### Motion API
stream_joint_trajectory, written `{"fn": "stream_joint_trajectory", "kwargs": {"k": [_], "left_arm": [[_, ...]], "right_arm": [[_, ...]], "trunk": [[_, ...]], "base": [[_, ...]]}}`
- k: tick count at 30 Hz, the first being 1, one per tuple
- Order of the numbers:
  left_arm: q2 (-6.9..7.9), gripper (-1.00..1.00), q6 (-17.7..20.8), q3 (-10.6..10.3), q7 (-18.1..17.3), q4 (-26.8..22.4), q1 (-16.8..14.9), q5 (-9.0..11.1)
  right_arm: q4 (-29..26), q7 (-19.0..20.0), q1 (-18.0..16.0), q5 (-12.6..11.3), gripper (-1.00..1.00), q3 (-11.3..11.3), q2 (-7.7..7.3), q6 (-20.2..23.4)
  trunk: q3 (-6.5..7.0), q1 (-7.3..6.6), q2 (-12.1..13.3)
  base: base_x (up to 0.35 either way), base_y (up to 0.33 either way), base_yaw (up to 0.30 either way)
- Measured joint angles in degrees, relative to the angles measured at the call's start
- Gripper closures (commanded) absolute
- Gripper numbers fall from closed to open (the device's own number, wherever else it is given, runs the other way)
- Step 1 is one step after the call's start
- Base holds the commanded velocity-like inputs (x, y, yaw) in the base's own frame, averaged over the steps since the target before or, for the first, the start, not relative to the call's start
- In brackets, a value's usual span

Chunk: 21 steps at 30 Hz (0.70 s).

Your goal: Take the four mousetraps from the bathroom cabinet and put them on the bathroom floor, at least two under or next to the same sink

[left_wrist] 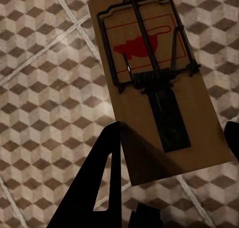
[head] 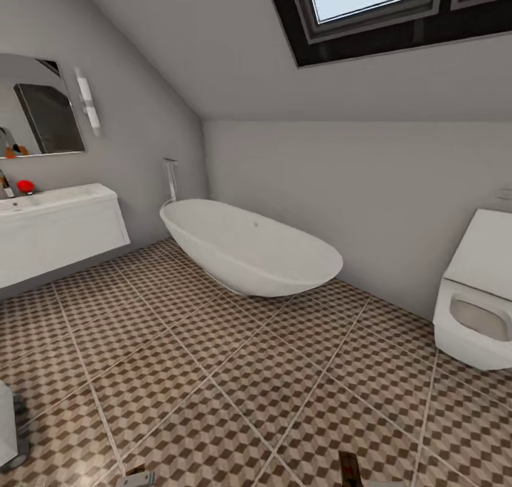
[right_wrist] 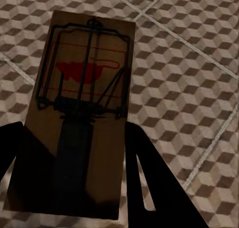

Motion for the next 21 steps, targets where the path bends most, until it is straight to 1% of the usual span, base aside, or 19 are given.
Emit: {"fn": "stream_joint_trajectory", "kwargs": {"k": [12, 21], "left_arm": [[0.0, 1.0, 0.0, 0.0, 0.0, 0.1, 0.0, 0.0], [0.0, 1.0, 0.0, 0.0, 0.0, 0.1, 0.0, 0.0]], "right_arm": [[0.0, 0.0, 0.0, 0.0, 1.0, 0.0, 0.0, 0.0], [0.0, 0.0, 0.0, 0.0, 1.0, 0.0, 0.0, 0.0]], "trunk": [[0.6, 0.0, 0.0], [1.04, 0.0, 0.0]], "base": [[0.13, -0.085, 0.228], [0.081, -0.011, 0.228]]}}
